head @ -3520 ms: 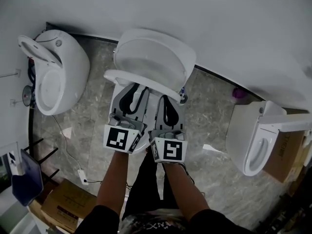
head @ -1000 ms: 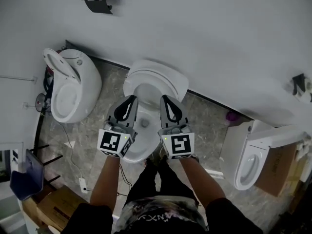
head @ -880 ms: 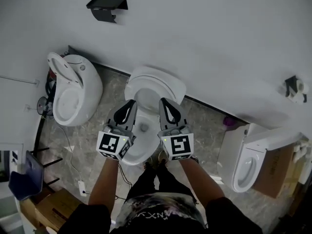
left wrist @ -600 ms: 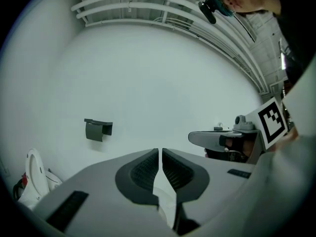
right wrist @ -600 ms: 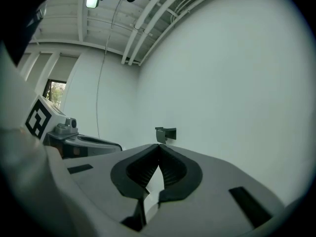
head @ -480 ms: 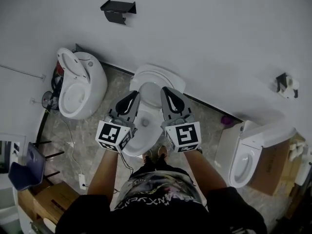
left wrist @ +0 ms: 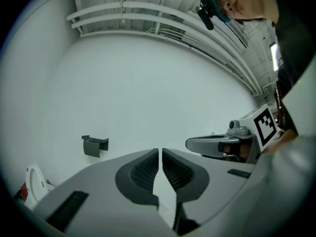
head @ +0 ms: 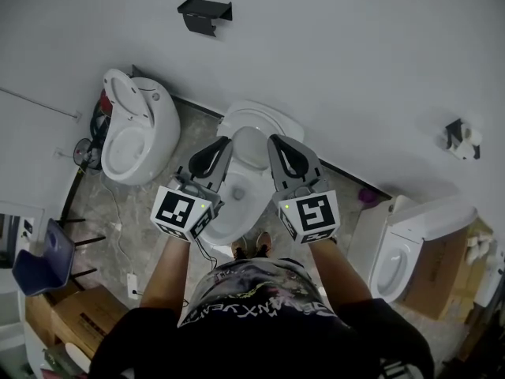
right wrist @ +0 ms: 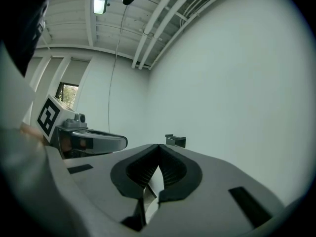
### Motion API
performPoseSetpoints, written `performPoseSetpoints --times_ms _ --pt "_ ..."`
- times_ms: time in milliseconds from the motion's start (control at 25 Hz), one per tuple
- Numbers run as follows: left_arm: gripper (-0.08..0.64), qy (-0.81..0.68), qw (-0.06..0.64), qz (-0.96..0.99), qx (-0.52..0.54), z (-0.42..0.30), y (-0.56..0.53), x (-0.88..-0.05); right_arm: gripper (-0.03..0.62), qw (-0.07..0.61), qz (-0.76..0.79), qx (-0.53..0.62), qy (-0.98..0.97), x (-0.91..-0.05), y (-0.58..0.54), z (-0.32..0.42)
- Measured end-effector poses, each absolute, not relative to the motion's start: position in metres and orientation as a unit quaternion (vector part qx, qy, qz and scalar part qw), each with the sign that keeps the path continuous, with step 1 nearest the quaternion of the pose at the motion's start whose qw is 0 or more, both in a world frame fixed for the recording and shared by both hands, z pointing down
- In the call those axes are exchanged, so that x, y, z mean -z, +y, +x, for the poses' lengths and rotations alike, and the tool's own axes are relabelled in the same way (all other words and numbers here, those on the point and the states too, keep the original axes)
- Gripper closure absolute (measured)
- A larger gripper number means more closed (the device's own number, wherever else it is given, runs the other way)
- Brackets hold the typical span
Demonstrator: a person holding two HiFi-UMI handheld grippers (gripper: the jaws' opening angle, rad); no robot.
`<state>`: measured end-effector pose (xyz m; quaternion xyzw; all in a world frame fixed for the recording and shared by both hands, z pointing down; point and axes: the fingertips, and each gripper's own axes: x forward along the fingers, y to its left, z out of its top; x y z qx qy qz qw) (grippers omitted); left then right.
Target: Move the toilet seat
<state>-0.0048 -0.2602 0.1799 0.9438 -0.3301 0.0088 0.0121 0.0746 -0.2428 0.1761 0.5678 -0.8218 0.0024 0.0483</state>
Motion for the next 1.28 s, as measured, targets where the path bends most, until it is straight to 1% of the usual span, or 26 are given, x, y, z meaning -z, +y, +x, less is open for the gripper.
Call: performPoseSetpoints --times_ms 720,1280 --pt "0.518 -0.323 0.003 0.946 -0.006 -0.007 -0.248 -0.168 0.589 0.043 0.552 0.015 -0.833 -0.158 -0.232 0.062" --pt "0.518 -0.317 -0.005 0.948 -0.005 -0.005 -0.238 -0.164 0.592 0.051 0.539 0.047 -0.839 -0.154 -0.221 0.053"
